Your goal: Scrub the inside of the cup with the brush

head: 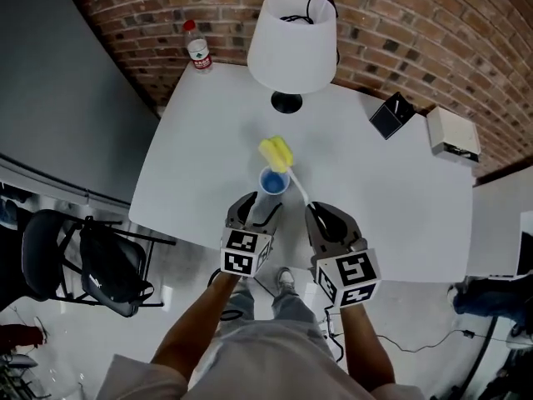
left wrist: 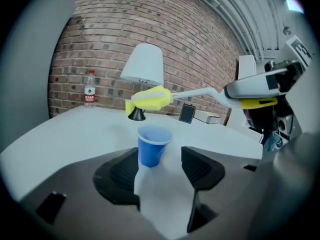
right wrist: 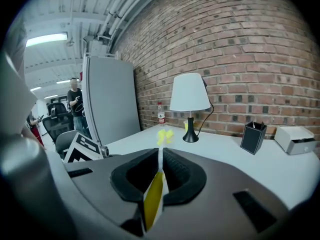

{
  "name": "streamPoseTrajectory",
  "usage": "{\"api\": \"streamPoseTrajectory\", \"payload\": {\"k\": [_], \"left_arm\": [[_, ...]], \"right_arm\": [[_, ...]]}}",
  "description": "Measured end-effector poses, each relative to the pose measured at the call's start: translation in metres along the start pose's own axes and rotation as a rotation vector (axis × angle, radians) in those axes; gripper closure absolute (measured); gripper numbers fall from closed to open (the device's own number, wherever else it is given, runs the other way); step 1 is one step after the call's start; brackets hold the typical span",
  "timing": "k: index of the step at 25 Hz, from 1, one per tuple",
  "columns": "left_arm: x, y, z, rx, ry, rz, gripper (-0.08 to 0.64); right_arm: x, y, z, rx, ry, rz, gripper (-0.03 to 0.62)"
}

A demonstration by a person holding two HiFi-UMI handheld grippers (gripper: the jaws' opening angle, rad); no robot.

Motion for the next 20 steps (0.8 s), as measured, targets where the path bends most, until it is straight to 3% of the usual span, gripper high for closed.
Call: {"api": "streamPoseTrajectory", "payload": {"k": [13,20], "left_arm": [[-0.024,0.033,-0.003,-0.055,0.101,-0.144,0.241],[-0.026,0.051,0.003,-0.067,0.170,-0.207,0.238]], "right_arm": [[-0.014,0.010,-0.003,-0.009,0.059,-0.141,0.568],[-0.016,0.005,-0.006,-0.016,0.075,-0.196,0.568]]}}
Point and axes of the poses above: the fingertips, and each gripper's own axes: y forward along the fingers, x to its right, z out of its top, the point moved 5 cm from there along -y, backward along the fingers, and after that the axes turned 2 degrees about -x, right-handed, at the moved point
